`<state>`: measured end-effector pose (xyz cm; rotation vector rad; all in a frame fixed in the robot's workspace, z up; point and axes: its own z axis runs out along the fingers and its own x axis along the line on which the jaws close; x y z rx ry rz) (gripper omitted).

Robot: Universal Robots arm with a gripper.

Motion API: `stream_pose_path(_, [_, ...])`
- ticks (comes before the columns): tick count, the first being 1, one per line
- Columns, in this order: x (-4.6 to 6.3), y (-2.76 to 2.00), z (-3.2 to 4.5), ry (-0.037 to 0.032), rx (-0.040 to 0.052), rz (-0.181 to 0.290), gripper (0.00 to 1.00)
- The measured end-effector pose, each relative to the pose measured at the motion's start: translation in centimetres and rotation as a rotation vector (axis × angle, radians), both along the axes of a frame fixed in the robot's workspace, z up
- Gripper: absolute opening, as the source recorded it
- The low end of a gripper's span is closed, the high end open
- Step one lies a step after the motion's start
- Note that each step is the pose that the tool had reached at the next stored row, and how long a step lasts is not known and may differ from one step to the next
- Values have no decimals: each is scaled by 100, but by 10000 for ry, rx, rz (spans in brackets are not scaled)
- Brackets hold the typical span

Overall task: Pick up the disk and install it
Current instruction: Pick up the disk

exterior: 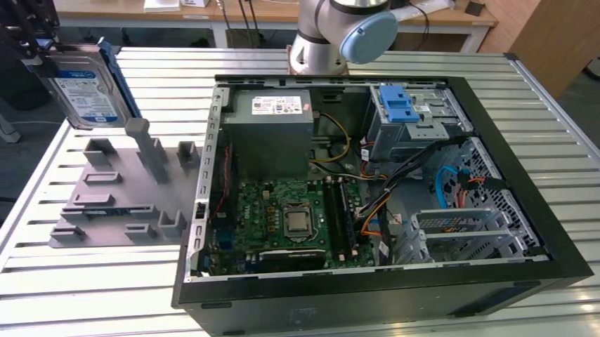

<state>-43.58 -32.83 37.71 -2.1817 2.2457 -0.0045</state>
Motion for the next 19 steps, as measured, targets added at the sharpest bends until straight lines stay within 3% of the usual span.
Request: stream_pose_path(19, [0, 0, 152, 2, 0, 0, 36])
